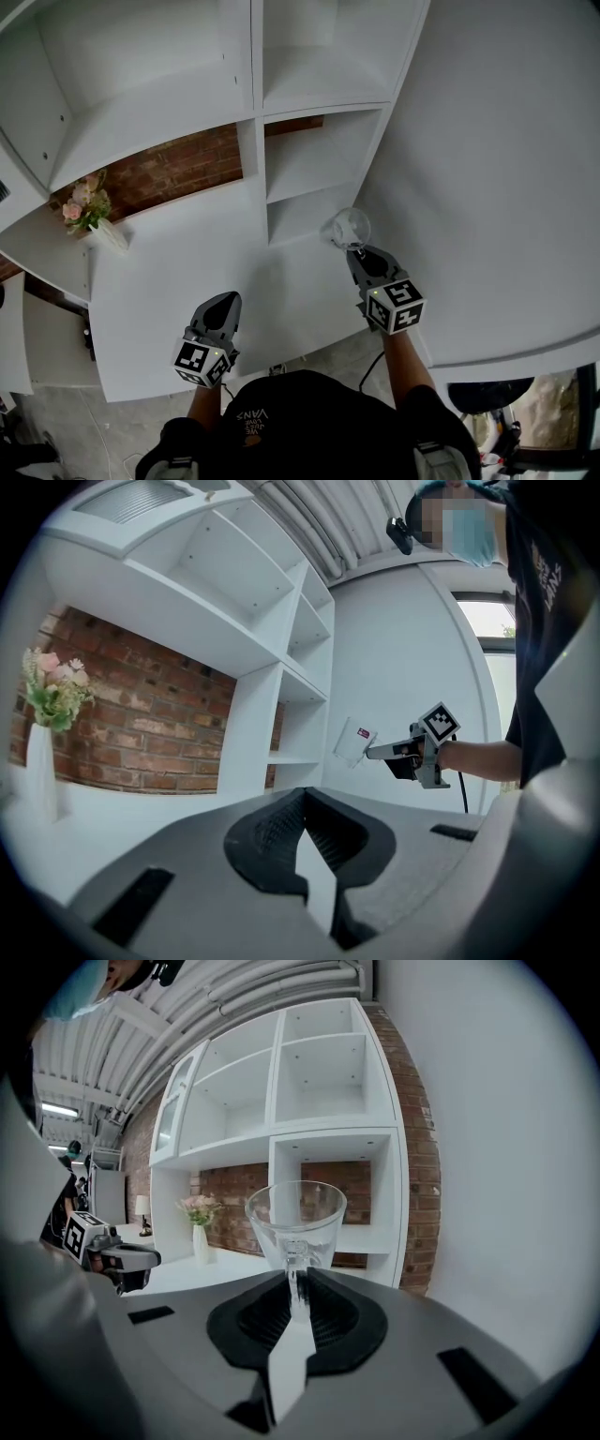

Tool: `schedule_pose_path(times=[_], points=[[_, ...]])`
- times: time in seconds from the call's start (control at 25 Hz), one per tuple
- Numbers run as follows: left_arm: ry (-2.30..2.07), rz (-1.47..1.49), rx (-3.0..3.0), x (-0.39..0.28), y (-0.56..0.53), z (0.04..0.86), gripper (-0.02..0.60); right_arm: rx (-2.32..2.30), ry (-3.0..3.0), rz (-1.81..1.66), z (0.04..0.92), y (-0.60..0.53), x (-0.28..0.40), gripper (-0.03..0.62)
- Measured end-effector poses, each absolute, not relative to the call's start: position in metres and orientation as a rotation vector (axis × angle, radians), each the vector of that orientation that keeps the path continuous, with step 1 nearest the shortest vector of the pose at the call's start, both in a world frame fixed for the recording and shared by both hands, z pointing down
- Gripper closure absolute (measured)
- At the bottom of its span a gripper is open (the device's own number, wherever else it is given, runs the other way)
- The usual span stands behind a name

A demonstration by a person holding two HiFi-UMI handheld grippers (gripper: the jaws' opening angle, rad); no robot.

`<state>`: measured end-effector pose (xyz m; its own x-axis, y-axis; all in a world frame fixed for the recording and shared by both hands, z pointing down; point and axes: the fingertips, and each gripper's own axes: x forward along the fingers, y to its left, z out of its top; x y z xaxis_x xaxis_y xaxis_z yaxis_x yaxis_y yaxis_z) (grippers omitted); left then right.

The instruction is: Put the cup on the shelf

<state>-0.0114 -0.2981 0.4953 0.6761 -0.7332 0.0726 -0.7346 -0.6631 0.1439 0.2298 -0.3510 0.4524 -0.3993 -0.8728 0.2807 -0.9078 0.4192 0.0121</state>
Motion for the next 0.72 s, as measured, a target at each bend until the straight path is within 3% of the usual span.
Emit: schedule_pose_path(times=[0.72], points=[[-1.368,-0.032,2.624,-0.081,-0.318,0.505,0.574,1.446,-2.412,0.182,0.45,-0.452,0.188,0.566]])
